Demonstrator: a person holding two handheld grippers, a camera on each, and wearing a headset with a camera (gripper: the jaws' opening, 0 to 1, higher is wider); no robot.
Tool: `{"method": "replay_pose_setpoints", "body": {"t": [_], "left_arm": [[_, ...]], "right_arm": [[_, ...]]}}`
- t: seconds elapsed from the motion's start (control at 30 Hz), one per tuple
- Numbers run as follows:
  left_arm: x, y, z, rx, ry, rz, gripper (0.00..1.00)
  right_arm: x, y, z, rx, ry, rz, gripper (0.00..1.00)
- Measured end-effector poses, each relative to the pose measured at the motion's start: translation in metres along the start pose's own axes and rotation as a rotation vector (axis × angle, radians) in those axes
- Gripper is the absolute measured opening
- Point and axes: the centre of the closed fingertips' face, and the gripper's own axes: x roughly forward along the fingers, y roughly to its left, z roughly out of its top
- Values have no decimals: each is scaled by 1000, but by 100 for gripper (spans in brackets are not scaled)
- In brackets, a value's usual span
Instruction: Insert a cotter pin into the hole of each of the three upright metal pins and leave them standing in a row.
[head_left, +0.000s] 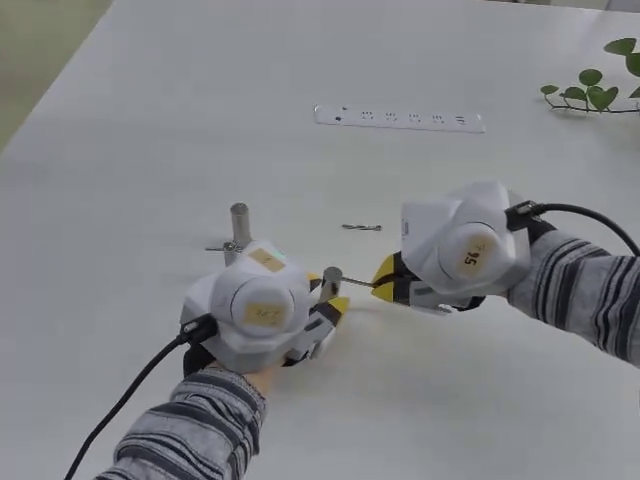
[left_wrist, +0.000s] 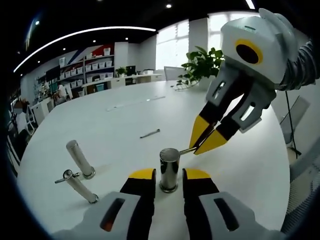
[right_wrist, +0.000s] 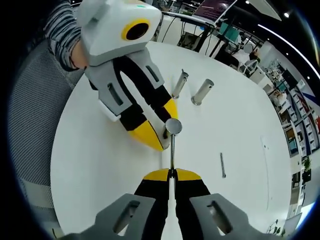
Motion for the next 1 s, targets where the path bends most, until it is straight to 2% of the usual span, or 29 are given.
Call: {"method": "replay_pose_setpoints", "body": {"t": [0.43,0.67,0.77,1.0], "left_arm": [[5,2,-7,3,30,20,10],[5,2,-7,9,22,27,10],[5,3,-8,7,22,28,10],[6,3,-8,-2,20,33,10]], "right_arm": [[-8,2,7,-26,8,5,0],[-12,3,13,0,1,-1,0],[-13,3,19,13,-19,0,0],[-10,3,24,12,-25,-1,0]]}}
